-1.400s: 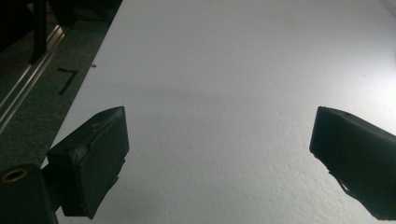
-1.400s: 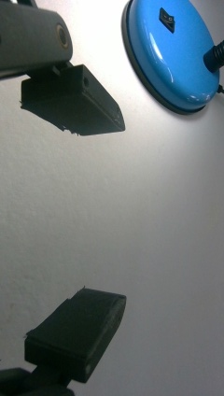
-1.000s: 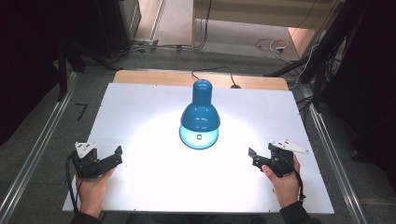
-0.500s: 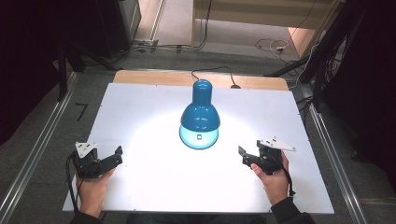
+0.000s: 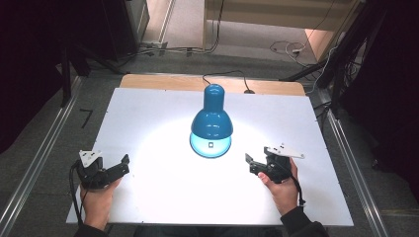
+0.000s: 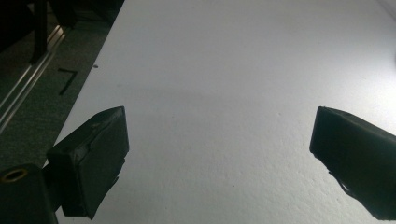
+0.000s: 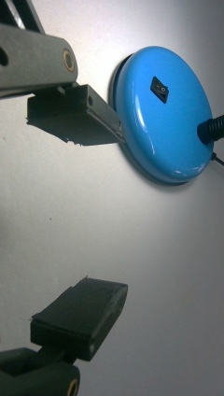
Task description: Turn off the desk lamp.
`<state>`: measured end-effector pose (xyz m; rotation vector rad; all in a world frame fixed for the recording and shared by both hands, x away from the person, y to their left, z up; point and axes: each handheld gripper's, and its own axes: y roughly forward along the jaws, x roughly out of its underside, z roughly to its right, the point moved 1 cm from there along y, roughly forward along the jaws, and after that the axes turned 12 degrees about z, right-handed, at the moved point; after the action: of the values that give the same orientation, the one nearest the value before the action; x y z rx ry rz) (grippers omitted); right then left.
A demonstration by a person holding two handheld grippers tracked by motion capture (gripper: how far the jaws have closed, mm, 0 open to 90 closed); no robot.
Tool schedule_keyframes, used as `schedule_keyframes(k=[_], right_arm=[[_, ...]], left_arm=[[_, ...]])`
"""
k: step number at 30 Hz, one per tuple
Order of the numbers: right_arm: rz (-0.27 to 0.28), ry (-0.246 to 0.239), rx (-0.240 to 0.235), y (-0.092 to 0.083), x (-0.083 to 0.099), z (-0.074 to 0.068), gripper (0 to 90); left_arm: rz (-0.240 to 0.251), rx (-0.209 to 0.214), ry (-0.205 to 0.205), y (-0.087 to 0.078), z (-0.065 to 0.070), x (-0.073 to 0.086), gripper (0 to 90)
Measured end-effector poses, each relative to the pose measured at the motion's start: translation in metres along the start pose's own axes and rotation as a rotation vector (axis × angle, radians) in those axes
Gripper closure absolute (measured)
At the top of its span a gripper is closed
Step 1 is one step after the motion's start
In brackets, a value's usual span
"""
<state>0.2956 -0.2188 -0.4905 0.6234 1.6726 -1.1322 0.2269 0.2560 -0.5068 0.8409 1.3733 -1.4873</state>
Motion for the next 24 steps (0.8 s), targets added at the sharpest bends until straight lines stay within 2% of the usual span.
schedule_keyframes(k=[24], right_arm=[[-0.004,-0.017,-0.062,0.017,-0.003,-0.024,24.9]], left_arm=[[-0.003,0.001,-0.002,0.0,-0.001,0.0,5.5]])
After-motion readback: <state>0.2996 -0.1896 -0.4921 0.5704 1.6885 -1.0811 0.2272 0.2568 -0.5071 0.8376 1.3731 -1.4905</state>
